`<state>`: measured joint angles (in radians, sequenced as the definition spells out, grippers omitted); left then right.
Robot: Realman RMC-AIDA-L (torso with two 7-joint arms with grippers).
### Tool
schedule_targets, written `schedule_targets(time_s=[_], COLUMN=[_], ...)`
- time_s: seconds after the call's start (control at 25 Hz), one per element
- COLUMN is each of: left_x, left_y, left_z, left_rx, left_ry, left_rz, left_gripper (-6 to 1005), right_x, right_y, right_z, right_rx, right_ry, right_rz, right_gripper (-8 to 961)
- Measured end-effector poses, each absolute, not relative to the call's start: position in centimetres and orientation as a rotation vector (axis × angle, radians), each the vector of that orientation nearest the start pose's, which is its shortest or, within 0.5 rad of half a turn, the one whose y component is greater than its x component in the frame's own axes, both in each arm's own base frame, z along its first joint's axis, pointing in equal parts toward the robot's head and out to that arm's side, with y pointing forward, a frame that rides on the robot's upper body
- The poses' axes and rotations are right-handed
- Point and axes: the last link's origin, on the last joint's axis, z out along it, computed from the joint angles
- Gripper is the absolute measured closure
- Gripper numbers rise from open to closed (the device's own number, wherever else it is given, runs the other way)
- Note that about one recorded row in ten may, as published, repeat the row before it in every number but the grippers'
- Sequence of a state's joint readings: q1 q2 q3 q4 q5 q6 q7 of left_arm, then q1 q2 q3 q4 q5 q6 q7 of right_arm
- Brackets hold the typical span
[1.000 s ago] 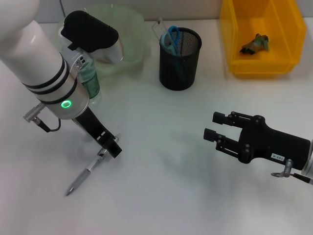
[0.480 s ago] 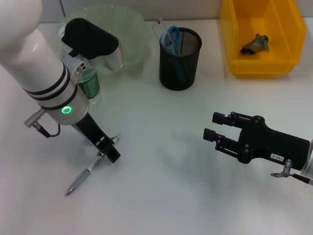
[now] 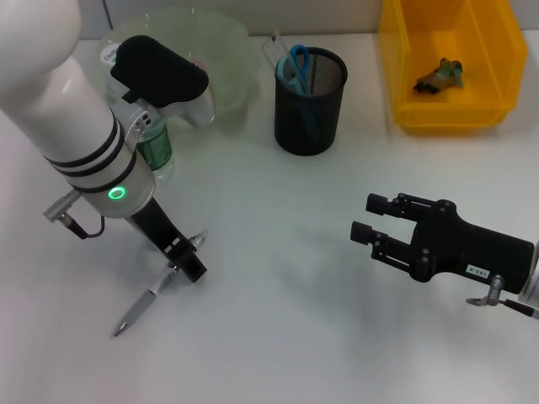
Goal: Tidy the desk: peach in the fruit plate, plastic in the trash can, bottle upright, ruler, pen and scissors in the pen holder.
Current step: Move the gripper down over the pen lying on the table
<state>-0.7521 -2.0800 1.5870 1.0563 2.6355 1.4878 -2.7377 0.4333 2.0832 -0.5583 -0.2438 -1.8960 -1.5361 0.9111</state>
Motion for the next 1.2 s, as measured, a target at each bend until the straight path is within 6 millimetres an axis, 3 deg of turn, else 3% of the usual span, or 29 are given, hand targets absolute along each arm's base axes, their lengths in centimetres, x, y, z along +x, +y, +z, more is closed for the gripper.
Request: schedule_targets(time_s=[0.72, 0.92, 1.2], left_x=[-18.53, -18.70, -18.73], left_y=[35.82, 35.82, 35.82], left_z=[-5.25, -5.32, -5.40], left_rx=[-2.547, -2.545, -2.549], left_ry=[-0.983, -0.987, -0.984], left_rz=[0.804, 0.809, 0.818], left_gripper=[254, 343, 342], right_x=[29.77, 29.77, 29.89], right_y=[27.16, 27.25, 27.52], right_z=[-4.78, -4.69, -4.37], right_rx=[-2.521, -2.516, -2.500], right_ry=[0.618, 0.617, 0.612], right_rz=[0.941, 0.942, 0.937], right_gripper=[423, 423, 423])
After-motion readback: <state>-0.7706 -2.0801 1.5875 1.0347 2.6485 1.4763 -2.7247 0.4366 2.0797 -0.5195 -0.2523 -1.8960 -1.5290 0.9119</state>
